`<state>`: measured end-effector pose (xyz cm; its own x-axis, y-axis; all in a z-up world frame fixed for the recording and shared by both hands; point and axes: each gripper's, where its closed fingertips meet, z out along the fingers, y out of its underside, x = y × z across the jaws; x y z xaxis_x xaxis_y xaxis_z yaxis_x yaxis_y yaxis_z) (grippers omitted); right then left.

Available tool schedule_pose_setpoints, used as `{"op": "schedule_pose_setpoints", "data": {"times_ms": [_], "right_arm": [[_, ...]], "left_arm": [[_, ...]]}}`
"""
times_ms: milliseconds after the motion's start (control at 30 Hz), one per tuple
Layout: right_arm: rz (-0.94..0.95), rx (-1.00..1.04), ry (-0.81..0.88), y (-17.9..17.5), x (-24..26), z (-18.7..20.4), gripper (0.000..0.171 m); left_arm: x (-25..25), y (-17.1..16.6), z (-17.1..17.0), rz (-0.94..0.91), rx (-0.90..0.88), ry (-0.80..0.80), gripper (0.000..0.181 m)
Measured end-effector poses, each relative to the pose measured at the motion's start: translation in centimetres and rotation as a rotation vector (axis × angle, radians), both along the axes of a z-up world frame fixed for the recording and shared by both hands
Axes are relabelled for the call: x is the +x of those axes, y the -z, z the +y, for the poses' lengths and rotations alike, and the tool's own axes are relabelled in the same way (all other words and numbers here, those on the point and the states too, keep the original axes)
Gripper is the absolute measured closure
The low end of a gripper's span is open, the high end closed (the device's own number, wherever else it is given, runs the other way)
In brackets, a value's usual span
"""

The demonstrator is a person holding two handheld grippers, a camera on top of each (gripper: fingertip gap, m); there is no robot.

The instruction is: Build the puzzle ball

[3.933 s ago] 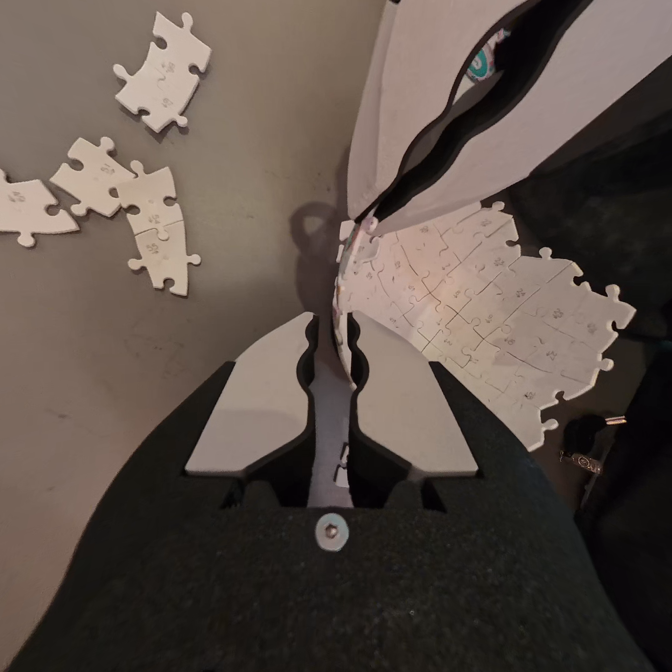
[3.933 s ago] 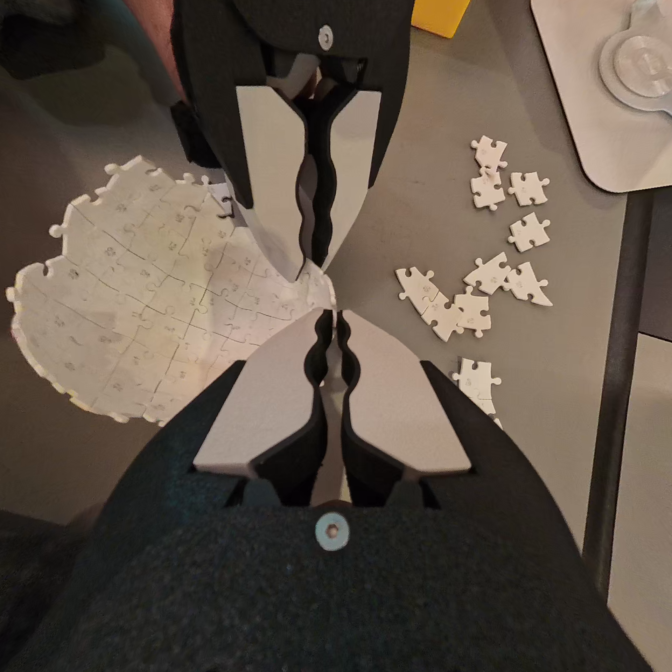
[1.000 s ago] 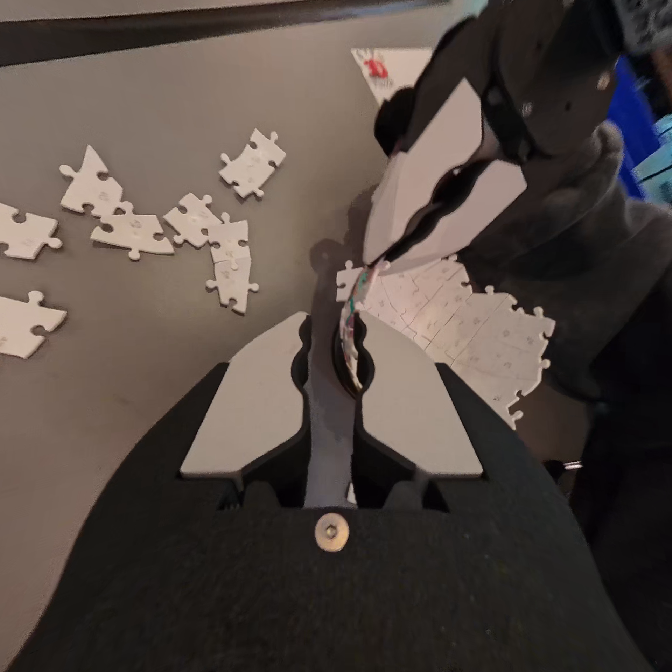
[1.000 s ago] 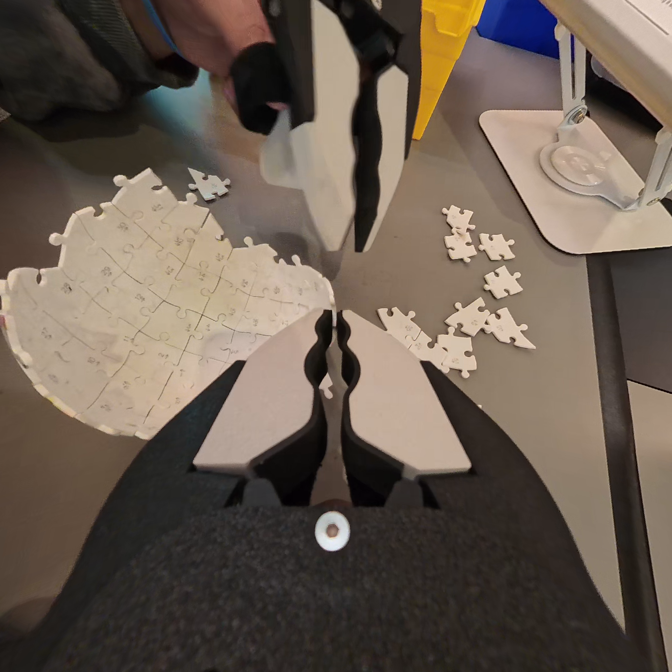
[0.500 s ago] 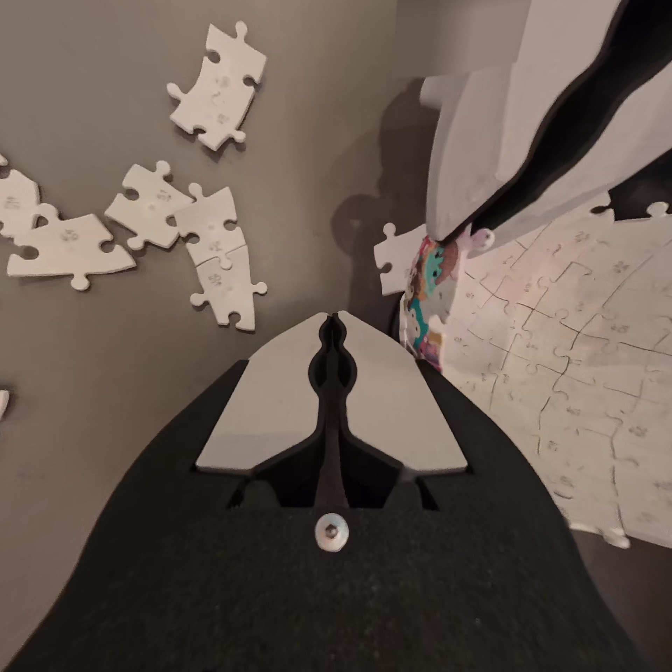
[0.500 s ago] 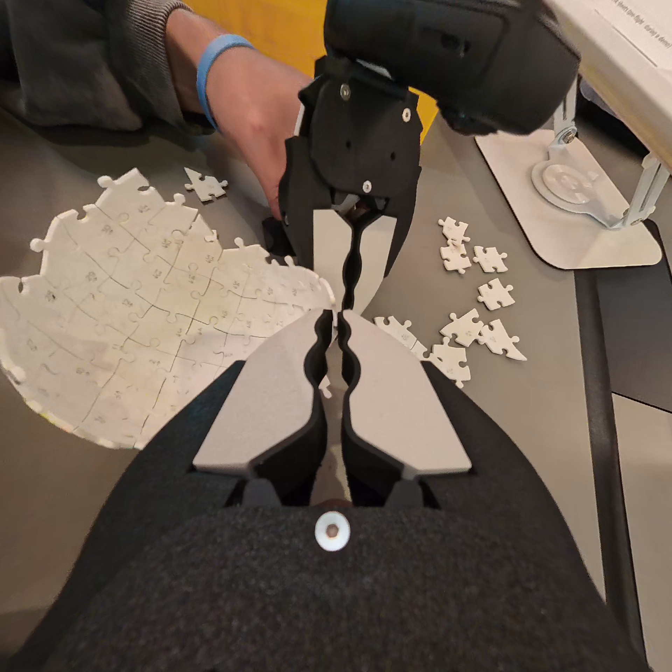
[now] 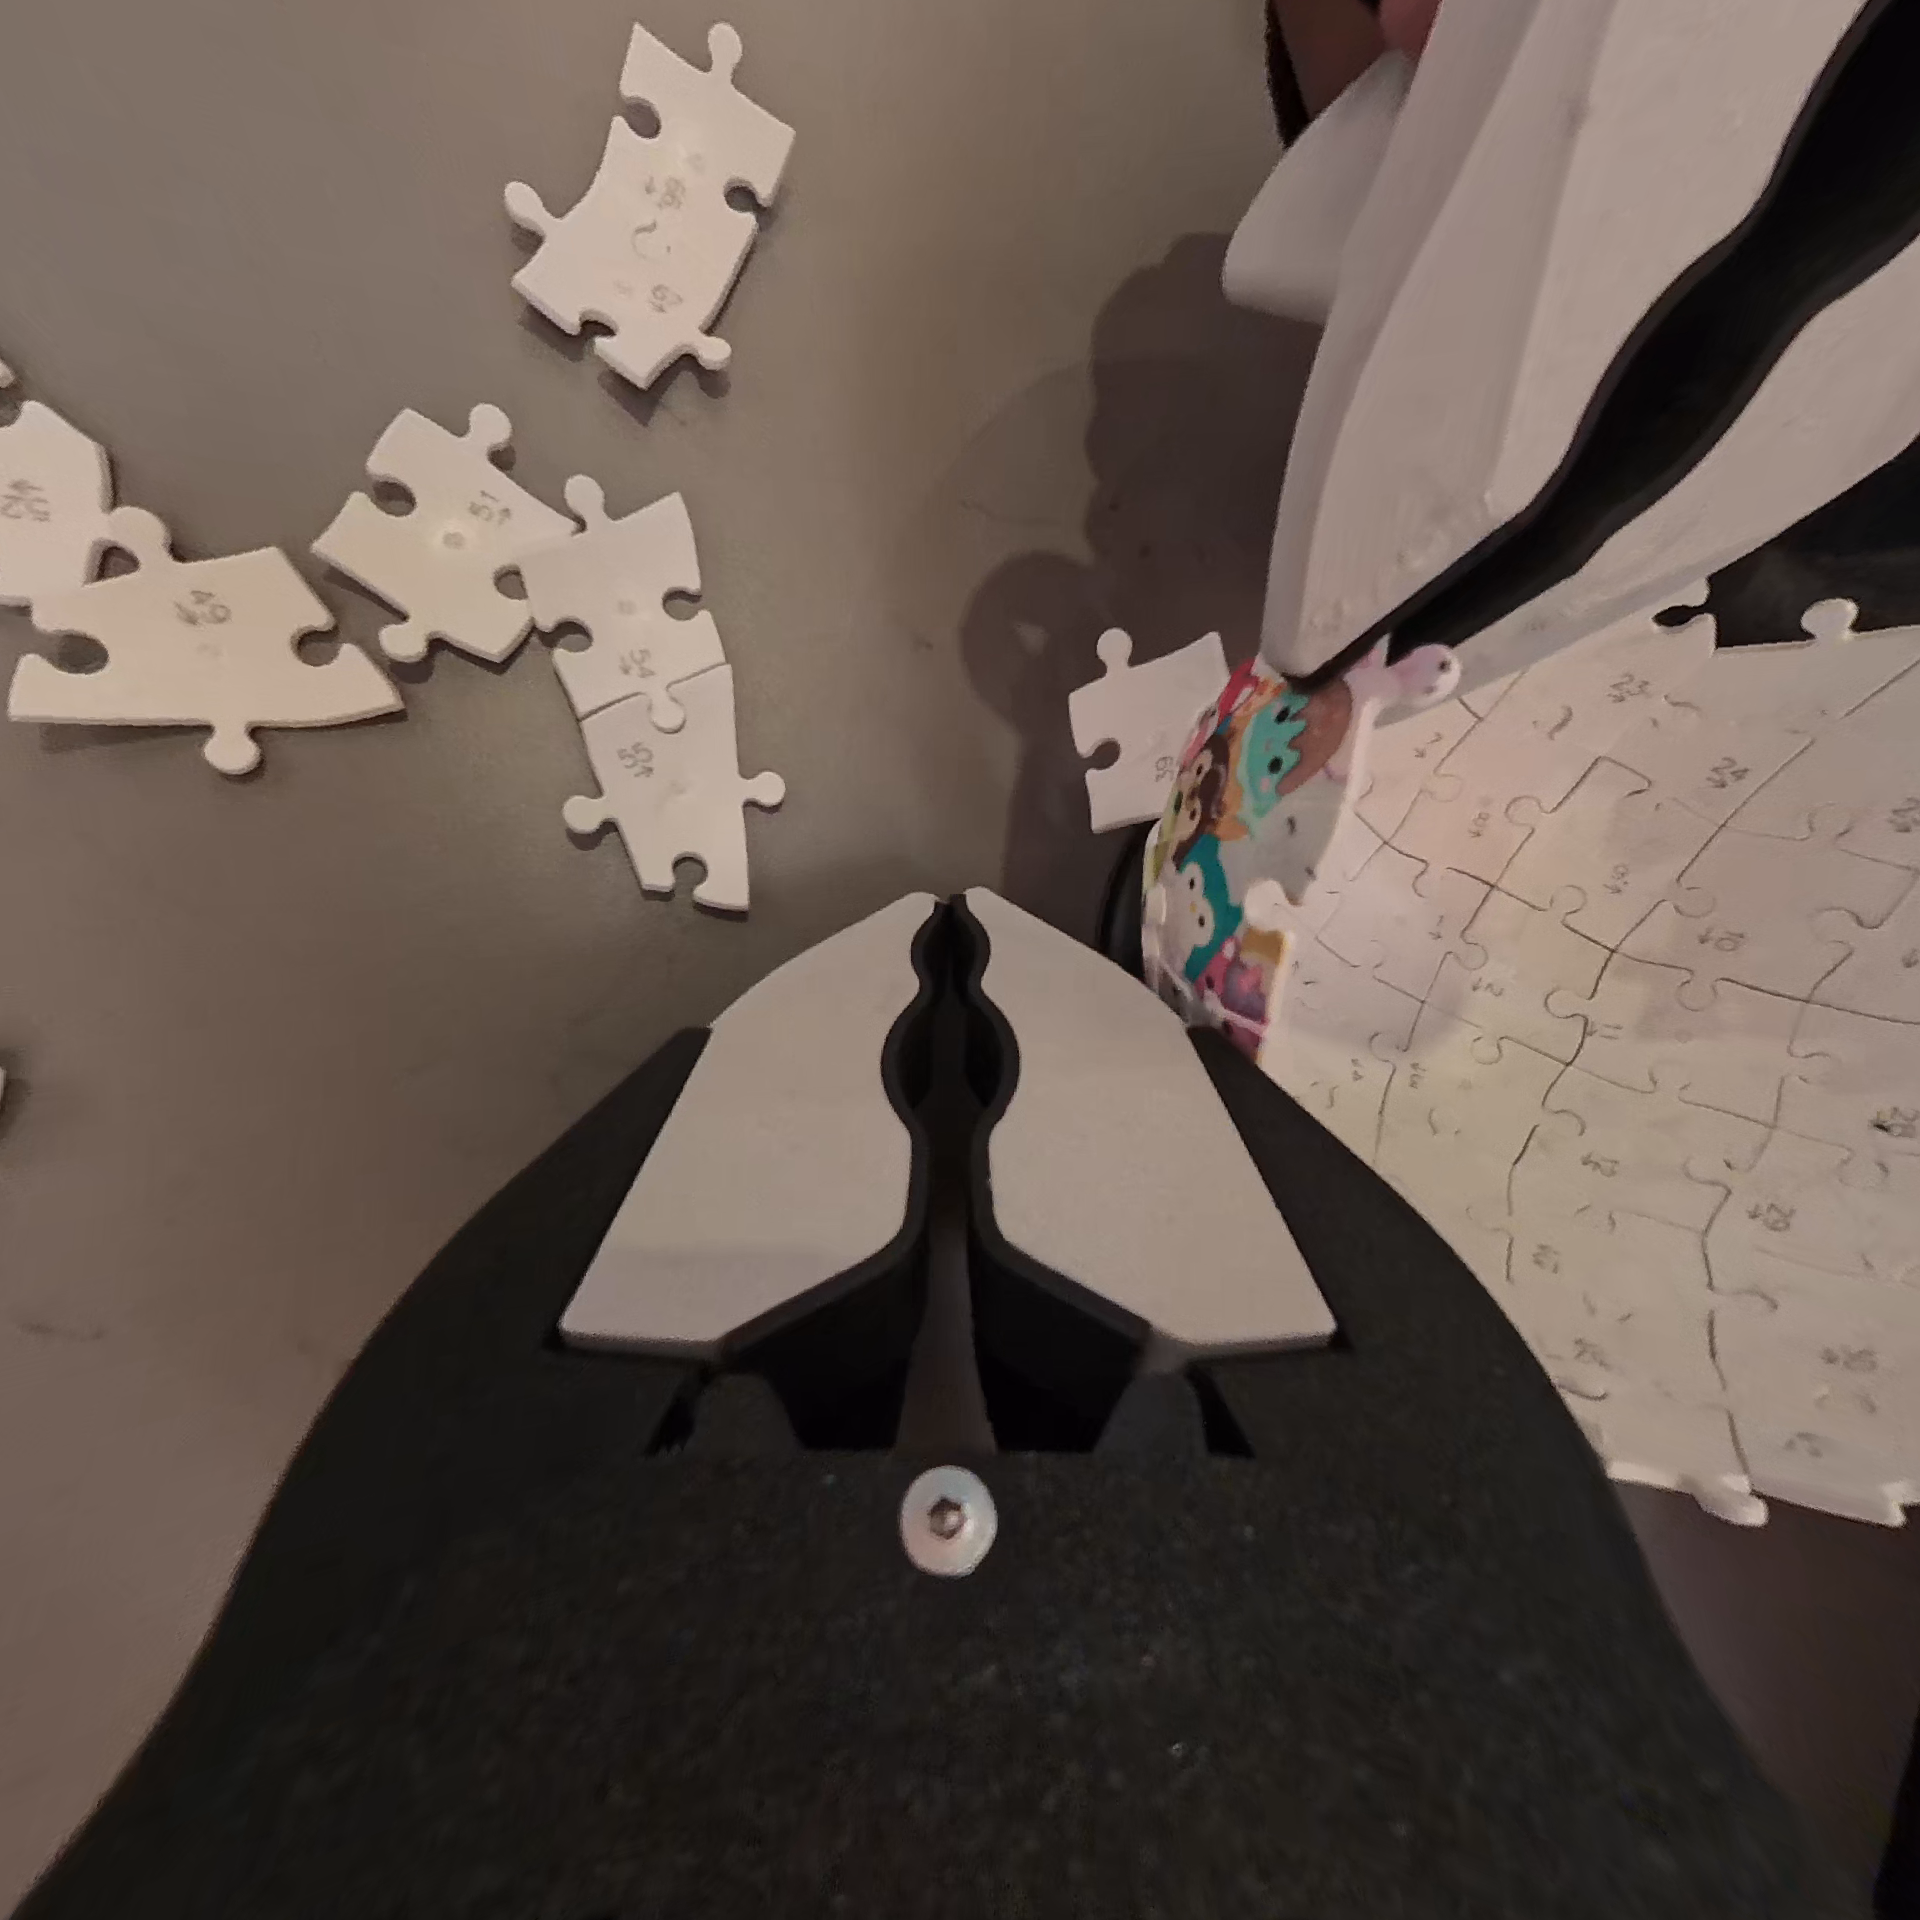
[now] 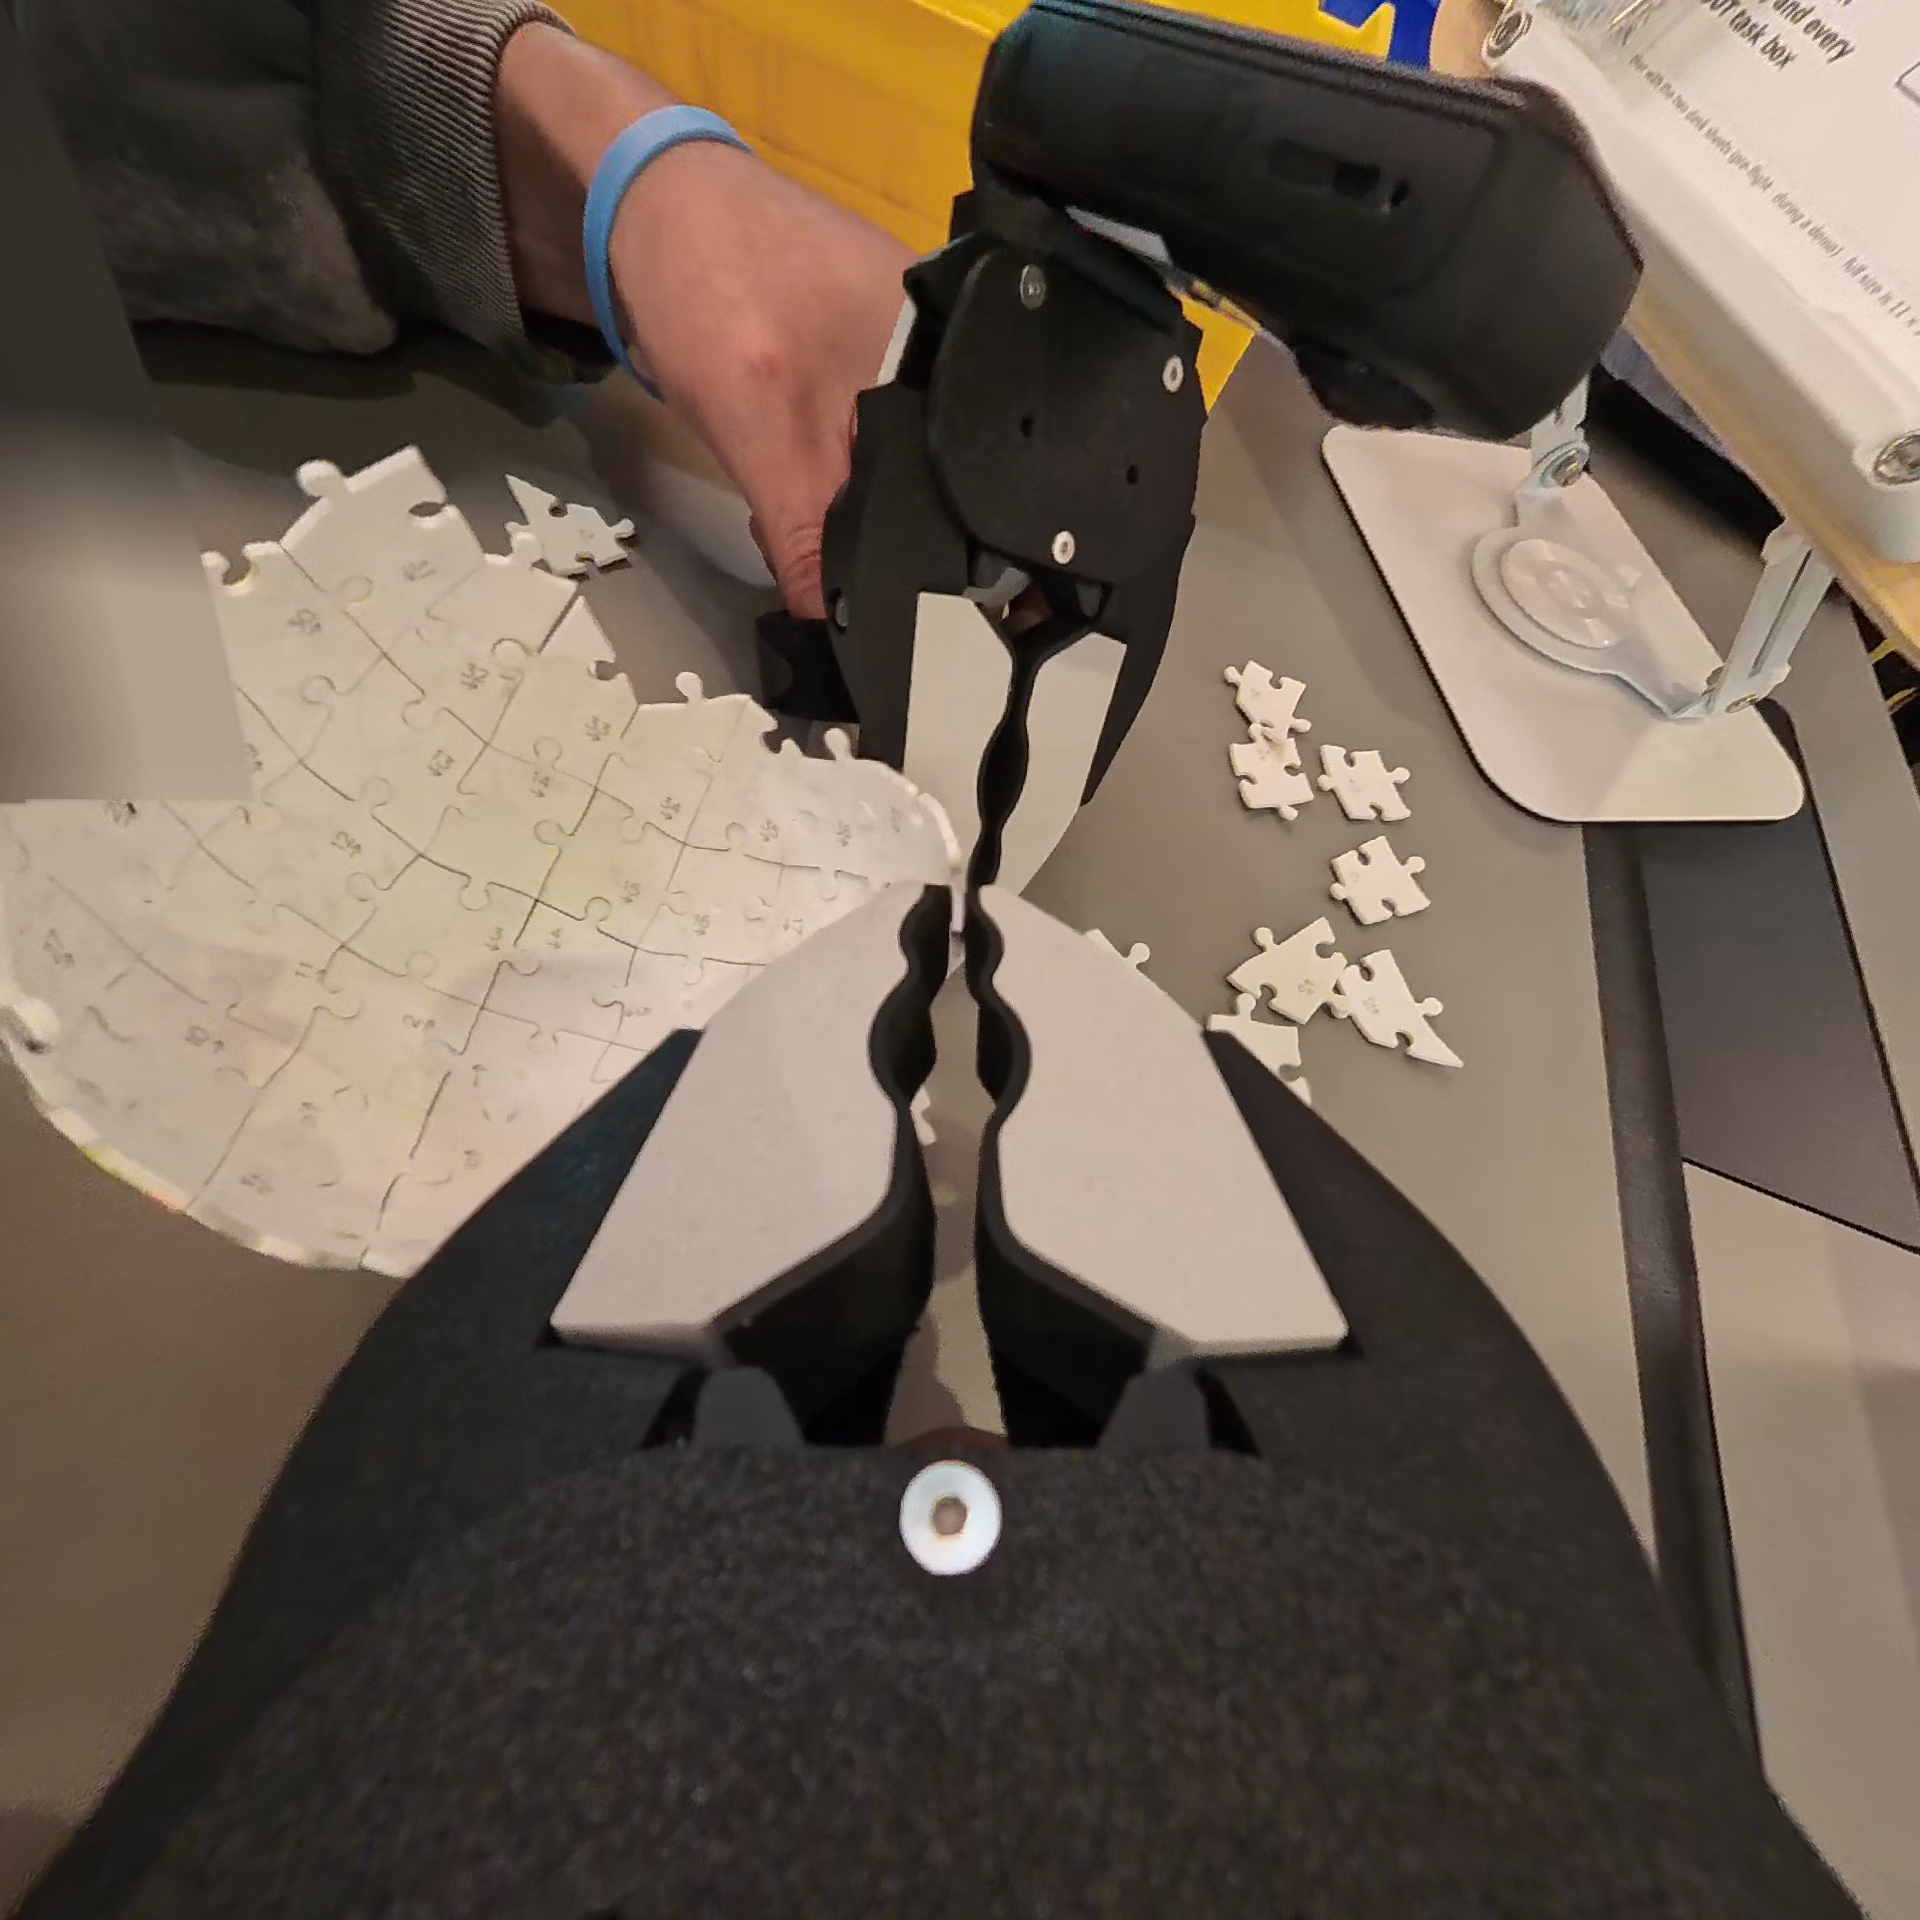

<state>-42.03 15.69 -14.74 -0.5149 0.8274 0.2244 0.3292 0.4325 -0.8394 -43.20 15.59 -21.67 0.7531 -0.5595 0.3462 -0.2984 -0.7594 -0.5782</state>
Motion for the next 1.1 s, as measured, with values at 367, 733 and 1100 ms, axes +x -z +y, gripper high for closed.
{"op": "schedule_pose_setpoints", "data": {"times_ms": [367, 733, 1100], "right_arm": [[0.009, 0.022, -0.026, 0.0, 0.3, -0.2, 0.169], [0.013, 0.027, -0.028, -0.9, 0.5, -0.3, 0.162], [-0.272, 0.388, -0.105, -1.7, 2.0, -2.2, 0.171]], "left_arm": [[-0.1, 0.0, 0.2, -0.022, -0.005, -0.004, 0.181], [-0.3, 0.0, 0.5, -0.016, 0.003, -0.008, 0.181], [-0.2, 0.0, 1.2, -0.019, -0.003, 0.069, 0.181]]}}
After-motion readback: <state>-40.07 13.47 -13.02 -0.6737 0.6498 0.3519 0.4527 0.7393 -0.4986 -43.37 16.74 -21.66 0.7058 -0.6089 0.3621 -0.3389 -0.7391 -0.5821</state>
